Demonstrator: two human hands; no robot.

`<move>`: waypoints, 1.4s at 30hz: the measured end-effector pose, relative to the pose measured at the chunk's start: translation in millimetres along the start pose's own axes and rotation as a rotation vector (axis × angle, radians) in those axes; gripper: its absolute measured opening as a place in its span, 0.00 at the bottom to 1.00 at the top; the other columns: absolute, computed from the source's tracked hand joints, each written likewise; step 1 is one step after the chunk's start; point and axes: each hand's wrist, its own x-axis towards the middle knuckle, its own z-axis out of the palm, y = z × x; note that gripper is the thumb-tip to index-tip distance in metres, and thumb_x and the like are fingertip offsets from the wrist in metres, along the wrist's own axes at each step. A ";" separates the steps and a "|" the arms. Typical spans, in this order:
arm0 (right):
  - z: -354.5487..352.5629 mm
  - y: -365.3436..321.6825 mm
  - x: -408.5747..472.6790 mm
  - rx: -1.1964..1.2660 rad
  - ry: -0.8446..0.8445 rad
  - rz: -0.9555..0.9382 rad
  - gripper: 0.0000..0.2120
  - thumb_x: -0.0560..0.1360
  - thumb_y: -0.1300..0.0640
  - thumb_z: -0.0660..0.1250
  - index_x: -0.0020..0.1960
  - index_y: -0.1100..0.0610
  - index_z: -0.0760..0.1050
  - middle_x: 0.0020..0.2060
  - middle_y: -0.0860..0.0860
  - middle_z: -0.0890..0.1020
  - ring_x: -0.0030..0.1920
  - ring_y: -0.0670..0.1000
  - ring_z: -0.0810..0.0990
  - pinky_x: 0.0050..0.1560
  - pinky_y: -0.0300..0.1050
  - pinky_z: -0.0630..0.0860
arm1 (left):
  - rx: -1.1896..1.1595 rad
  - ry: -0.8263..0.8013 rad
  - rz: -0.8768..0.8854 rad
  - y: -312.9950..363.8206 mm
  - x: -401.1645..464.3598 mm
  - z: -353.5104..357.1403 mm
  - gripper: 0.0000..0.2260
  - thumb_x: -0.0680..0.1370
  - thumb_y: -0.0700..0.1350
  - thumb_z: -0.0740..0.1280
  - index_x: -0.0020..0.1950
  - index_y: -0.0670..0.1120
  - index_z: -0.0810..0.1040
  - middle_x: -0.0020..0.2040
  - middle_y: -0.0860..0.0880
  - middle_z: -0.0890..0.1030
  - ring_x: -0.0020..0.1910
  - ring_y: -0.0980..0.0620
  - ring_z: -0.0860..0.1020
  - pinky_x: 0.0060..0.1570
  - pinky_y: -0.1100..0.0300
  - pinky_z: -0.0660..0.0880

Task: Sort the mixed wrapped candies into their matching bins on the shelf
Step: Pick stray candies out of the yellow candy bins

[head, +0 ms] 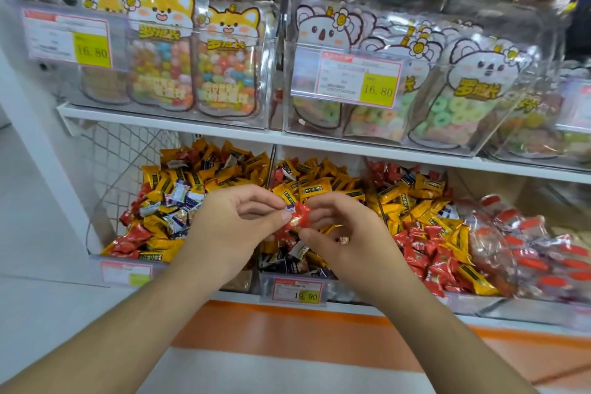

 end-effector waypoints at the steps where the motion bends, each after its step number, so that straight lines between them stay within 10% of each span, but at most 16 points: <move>1: 0.6 -3.3 -0.8 0.036 -0.006 0.000 0.13 0.75 0.55 0.77 0.57 0.45 0.80 0.46 0.43 0.83 0.51 0.46 0.82 0.50 0.46 0.80 | -0.008 -0.018 -0.003 1.2 -1.4 2.4 0.05 0.73 0.42 0.79 0.48 0.47 0.86 0.41 0.50 0.87 0.42 0.53 0.86 0.42 0.58 0.84; 12: -77.9 17.7 -20.0 -0.306 0.431 0.166 0.05 0.78 0.53 0.73 0.47 0.47 0.77 0.38 0.44 0.81 0.37 0.44 0.79 0.34 0.34 0.72 | 0.055 -0.068 0.049 8.6 -9.7 6.4 0.03 0.80 0.43 0.71 0.50 0.50 0.85 0.43 0.52 0.86 0.44 0.55 0.85 0.41 0.57 0.84; 21: -84.9 22.7 -26.8 -0.474 0.369 0.273 0.14 0.77 0.61 0.68 0.58 0.45 0.81 0.43 0.48 0.84 0.23 0.46 0.76 0.22 0.35 0.65 | 0.371 -0.071 0.113 -1.0 0.5 -46.4 0.09 0.79 0.42 0.72 0.49 0.58 0.84 0.46 0.60 0.84 0.48 0.62 0.82 0.51 0.59 0.81; 28: -38.1 -1.4 -15.2 -0.436 0.287 0.088 0.12 0.77 0.63 0.70 0.54 0.49 0.82 0.53 0.44 0.81 0.38 0.42 0.74 0.45 0.39 0.69 | 0.466 0.079 -0.018 -37.5 11.9 -117.6 0.14 0.78 0.33 0.70 0.47 0.54 0.83 0.44 0.53 0.85 0.46 0.56 0.83 0.54 0.52 0.82; 34: -2.2 -12.5 -1.5 -0.432 0.218 -0.035 0.10 0.77 0.63 0.70 0.53 0.49 0.81 0.51 0.42 0.80 0.31 0.36 0.70 0.34 0.27 0.64 | 0.553 -0.037 -0.009 -45.7 3.1 -112.4 0.08 0.76 0.44 0.76 0.50 0.57 0.85 0.43 0.59 0.84 0.45 0.63 0.82 0.50 0.62 0.80; 42: 21.0 -4.8 6.2 -0.468 0.163 -0.095 0.12 0.75 0.68 0.71 0.49 0.52 0.83 0.49 0.43 0.82 0.49 0.42 0.77 0.48 0.27 0.67 | 0.795 -0.186 -0.013 -57.1 12.4 -81.2 0.16 0.72 0.53 0.79 0.58 0.57 0.82 0.47 0.60 0.83 0.47 0.62 0.79 0.51 0.56 0.80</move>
